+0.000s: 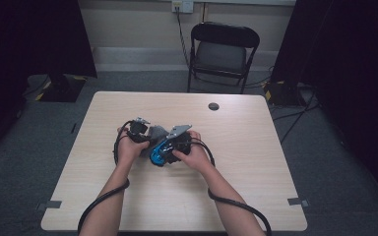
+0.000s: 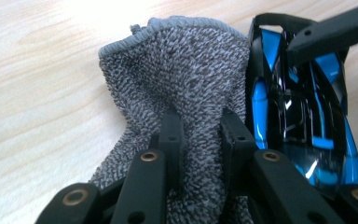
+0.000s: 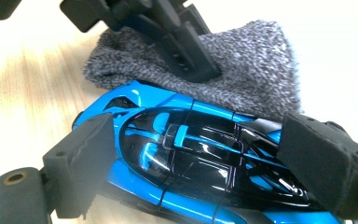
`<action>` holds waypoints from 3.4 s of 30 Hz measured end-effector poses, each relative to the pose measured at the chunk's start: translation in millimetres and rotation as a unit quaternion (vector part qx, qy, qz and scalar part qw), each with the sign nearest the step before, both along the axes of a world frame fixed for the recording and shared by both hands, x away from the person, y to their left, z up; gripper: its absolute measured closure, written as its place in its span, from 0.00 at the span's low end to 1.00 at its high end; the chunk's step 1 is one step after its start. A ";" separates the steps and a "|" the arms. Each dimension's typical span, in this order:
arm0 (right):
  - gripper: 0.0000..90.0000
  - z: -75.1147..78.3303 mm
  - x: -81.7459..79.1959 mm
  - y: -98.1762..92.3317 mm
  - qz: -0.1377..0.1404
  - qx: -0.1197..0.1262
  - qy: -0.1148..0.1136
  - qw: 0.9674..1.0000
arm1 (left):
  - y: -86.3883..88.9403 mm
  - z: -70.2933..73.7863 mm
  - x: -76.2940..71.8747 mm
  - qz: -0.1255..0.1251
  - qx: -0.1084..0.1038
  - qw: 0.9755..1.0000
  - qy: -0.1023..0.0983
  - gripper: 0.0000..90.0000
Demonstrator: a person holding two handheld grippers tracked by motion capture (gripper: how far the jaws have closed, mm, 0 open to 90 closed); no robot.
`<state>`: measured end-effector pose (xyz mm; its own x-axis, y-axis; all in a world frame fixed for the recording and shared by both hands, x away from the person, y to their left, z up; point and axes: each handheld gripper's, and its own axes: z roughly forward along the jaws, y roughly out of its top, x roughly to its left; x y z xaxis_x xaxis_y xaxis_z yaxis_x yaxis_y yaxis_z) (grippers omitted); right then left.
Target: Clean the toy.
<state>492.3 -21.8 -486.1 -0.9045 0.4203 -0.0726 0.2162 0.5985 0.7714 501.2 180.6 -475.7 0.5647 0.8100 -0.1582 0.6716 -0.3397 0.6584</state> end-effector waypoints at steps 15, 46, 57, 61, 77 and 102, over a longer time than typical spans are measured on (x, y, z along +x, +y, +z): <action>0.12 -0.5 -0.4 -0.6 -0.001 0.002 -0.004 1.000 | 25.5 2.3 -28.9 -0.008 0.005 1.000 0.009 0.82; 0.12 1.8 -2.1 3.4 -0.005 -0.010 -0.001 1.000 | 68.1 9.3 -101.3 -0.016 -0.021 1.000 0.007 0.82; 0.16 16.2 -3.1 -5.4 0.022 -0.016 0.013 1.000 | 62.0 22.2 -106.7 -0.027 -0.029 0.999 -0.006 0.82; 0.16 29.5 -4.2 -18.4 0.025 -0.001 0.009 1.000 | 52.4 33.2 -106.0 -0.041 -0.025 0.999 -0.013 0.82; 0.18 53.9 -15.2 -104.9 0.004 0.018 0.008 1.000 | -16.3 67.8 -92.6 -0.105 -0.038 0.993 -0.042 0.81; 0.21 38.4 -39.0 -220.8 -0.078 0.031 0.013 0.996 | -135.3 37.5 -63.3 -0.215 -0.037 0.976 -0.012 0.81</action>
